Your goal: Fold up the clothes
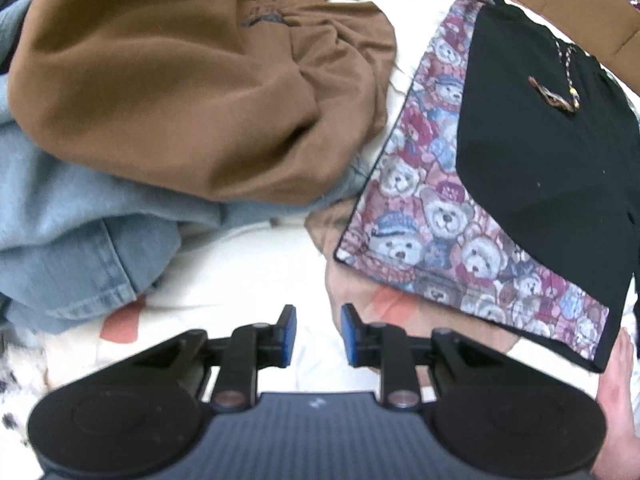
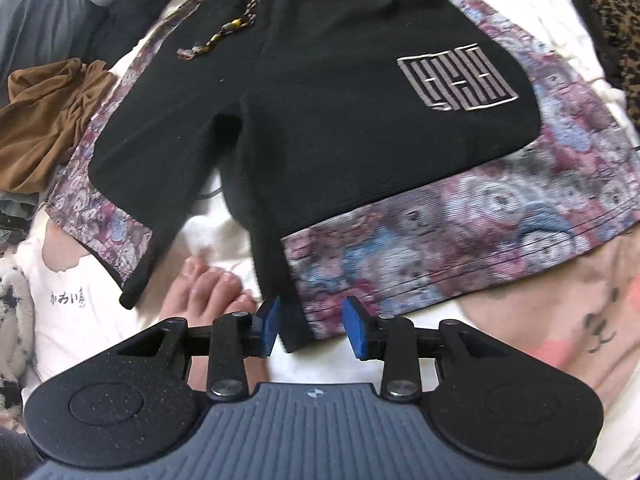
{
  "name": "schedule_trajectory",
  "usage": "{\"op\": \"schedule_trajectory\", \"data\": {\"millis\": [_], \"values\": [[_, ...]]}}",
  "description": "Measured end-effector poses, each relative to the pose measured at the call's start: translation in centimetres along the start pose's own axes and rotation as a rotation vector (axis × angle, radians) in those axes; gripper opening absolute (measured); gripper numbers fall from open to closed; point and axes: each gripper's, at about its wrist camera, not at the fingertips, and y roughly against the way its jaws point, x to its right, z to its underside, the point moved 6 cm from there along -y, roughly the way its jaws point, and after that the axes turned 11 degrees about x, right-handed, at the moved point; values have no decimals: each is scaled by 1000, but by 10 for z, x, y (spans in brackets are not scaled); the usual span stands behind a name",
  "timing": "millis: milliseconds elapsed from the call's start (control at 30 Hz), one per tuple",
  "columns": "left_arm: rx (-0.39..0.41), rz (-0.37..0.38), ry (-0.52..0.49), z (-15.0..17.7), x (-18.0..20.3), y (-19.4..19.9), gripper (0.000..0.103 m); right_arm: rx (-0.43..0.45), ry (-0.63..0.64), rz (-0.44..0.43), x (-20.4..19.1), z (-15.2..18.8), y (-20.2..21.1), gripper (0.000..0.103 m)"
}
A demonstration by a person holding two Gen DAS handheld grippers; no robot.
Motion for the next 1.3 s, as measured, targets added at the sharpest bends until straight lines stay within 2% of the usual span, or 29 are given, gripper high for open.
{"op": "schedule_trajectory", "data": {"millis": [300,333,367,433,733,867,1067,1300], "values": [[-8,28,41,13,5,-10,36,-4,-22,20,-6,14,-17,39],[2,30,44,13,6,-10,36,-8,-22,30,-5,15,-19,18],[11,33,48,12,7,-11,36,-12,-22,33,-4,16,-20,9],[29,37,59,9,7,-12,36,-21,-18,26,-2,18,-20,2],[61,31,87,-1,4,-20,36,-85,-1,-3,-3,25,-15,2],[89,46,116,-9,2,-24,37,-131,-26,-2,-1,20,-7,5],[112,63,145,-13,1,-33,37,-90,-58,-59,-5,-1,14,7],[109,66,165,-6,1,-44,37,-62,-35,-117,-26,-24,6,8]]}}
